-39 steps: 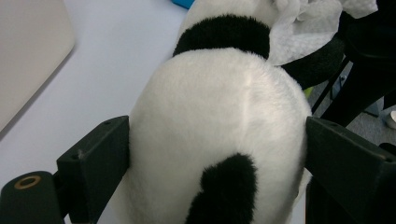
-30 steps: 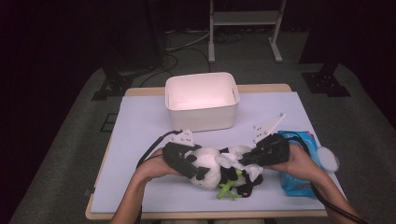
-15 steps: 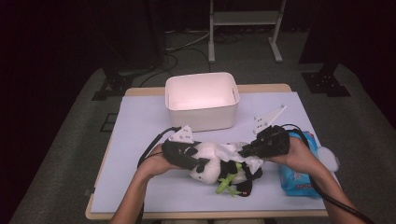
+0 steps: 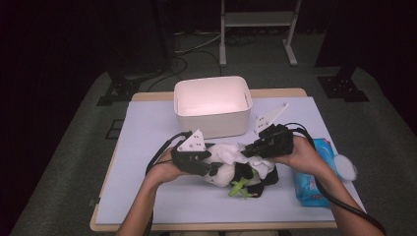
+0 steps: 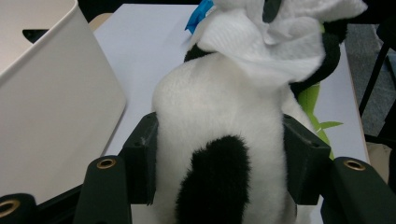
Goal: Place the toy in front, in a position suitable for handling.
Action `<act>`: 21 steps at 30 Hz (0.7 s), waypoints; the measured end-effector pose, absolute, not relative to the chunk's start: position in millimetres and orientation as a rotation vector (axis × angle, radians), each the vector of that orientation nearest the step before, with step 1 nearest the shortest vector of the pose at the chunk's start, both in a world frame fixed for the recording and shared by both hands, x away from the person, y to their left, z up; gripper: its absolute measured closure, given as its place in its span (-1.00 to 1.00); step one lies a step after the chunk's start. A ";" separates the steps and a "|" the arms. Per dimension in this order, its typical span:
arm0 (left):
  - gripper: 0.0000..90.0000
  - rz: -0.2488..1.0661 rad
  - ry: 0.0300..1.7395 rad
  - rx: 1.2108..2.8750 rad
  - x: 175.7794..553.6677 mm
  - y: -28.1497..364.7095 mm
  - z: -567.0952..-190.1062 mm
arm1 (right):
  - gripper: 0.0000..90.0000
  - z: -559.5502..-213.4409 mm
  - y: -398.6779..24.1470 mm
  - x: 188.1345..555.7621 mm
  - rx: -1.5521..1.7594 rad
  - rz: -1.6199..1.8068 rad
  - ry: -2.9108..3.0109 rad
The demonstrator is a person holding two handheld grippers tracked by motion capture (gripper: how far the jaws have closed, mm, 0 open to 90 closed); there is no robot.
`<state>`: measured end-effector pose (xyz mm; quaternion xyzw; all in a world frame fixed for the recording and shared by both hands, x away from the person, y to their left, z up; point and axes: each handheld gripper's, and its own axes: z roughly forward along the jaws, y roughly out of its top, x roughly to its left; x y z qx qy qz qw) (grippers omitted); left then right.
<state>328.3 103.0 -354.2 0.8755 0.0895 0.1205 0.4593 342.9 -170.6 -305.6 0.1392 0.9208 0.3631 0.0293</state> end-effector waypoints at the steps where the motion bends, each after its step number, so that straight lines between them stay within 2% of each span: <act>1: -0.13 0.290 0.227 2.155 327.9 104.7 -355.9 | 0.87 -306.1 -174.6 343.7 0.445 1.129 2.838; 9: -0.16 0.231 0.286 2.131 326.4 114.3 -368.8 | 0.87 -314.2 -208.7 342.7 0.552 1.162 2.828; 17: -0.43 0.137 0.343 2.141 326.2 118.4 -370.2 | 0.87 -326.3 -202.1 334.1 0.513 1.165 2.877; 21: -0.55 0.041 0.396 2.115 328.8 121.8 -367.2 | 0.87 -325.9 -197.0 328.3 0.479 1.129 2.898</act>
